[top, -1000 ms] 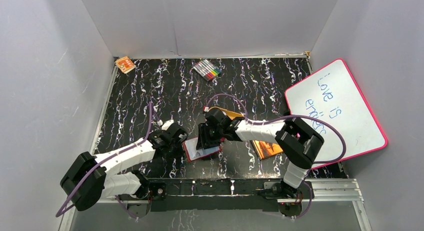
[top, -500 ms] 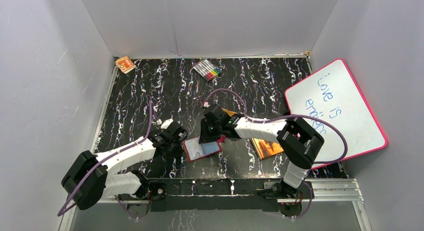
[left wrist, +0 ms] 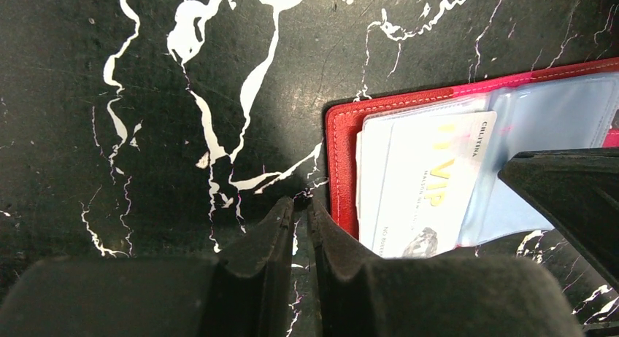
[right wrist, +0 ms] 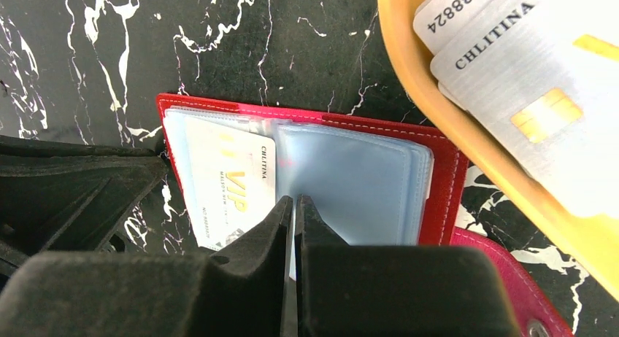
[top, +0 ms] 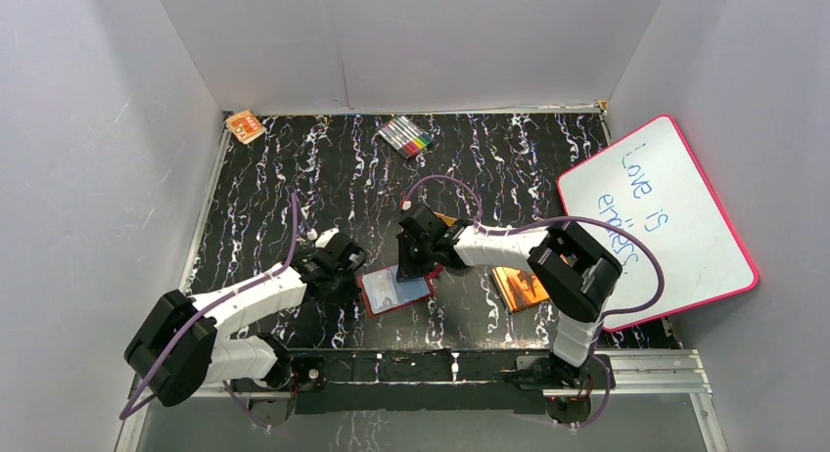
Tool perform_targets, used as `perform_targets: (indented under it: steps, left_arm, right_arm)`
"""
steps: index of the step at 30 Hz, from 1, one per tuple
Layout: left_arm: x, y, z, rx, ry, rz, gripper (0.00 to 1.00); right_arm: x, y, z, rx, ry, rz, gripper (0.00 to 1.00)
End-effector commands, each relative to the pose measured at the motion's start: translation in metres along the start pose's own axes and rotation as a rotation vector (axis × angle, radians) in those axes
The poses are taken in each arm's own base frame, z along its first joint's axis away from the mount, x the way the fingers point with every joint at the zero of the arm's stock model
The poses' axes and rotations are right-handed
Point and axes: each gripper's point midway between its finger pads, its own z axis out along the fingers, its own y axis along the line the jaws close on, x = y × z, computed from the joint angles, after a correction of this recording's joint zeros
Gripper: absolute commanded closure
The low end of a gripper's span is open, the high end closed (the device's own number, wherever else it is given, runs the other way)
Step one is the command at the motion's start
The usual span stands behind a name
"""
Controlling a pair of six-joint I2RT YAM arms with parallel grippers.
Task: Put the credit cards into the card holder
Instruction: Insert the credit card into the card holder.
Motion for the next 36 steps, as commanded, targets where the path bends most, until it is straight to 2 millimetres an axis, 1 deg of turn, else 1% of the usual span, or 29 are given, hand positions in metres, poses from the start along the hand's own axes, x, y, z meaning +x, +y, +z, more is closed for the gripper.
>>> perform_targets:
  steps: [1,20,26,36]
  left_arm:
    - [0.011,0.019,0.007,-0.069,0.043,0.026,0.89]
    - [0.014,0.011,0.017,-0.047,0.075,0.039,0.89]
    - [0.015,0.006,0.019,-0.030,0.090,0.044,0.90]
    - [0.017,-0.003,0.020,0.010,0.104,0.042,0.91]
  right_arm:
    - [-0.009,0.003,0.002,-0.007,-0.014,-0.015,0.88]
    - [-0.007,0.009,0.004,-0.027,0.016,-0.050,0.87]
    - [-0.002,0.011,0.008,-0.029,0.029,-0.054,0.87]
    - [0.000,0.022,0.010,-0.046,0.035,-0.062,0.88]
